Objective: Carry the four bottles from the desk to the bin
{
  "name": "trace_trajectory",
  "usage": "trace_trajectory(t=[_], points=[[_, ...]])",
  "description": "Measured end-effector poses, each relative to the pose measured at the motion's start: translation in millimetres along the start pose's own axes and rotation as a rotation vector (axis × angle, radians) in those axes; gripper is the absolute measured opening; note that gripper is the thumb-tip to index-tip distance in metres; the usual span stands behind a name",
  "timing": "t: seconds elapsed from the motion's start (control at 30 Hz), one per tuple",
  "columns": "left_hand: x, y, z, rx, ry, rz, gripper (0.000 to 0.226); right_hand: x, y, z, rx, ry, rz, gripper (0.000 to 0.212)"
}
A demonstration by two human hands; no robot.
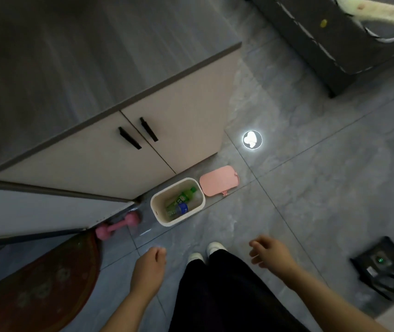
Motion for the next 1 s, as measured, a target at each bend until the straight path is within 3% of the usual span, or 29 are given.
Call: trace_trajectory(t=[0.5, 0.8, 1.0], points=[[20.3, 10.8, -71.2, -0.243, 0.109, 0.289, 0.030, 106.7, 5.1, -116.2, 0.228, 0.132, 0.316, 0.022], [59.2, 38.4, -83.5, -0.287, 0.189, 0.481, 0.028, 208.5, -4.5, -166.4, 0.338, 0.180, 0.655, 0.018], [106.5, 75.4, -79.2, -0.285, 0.200, 0.491, 0.027, 250.6, -49.9, -188.5, 0.402, 0.156, 0.836, 0.018]])
Point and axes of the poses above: each hand's wrist, its own z-axis towards the middle knuckle, its own y-axis out of the palm, x = y × z, the point moved 7 cm from there along z, towards the middle knuckle, and after that the axes turned 13 degrees about -x, right-handed, at the moved point
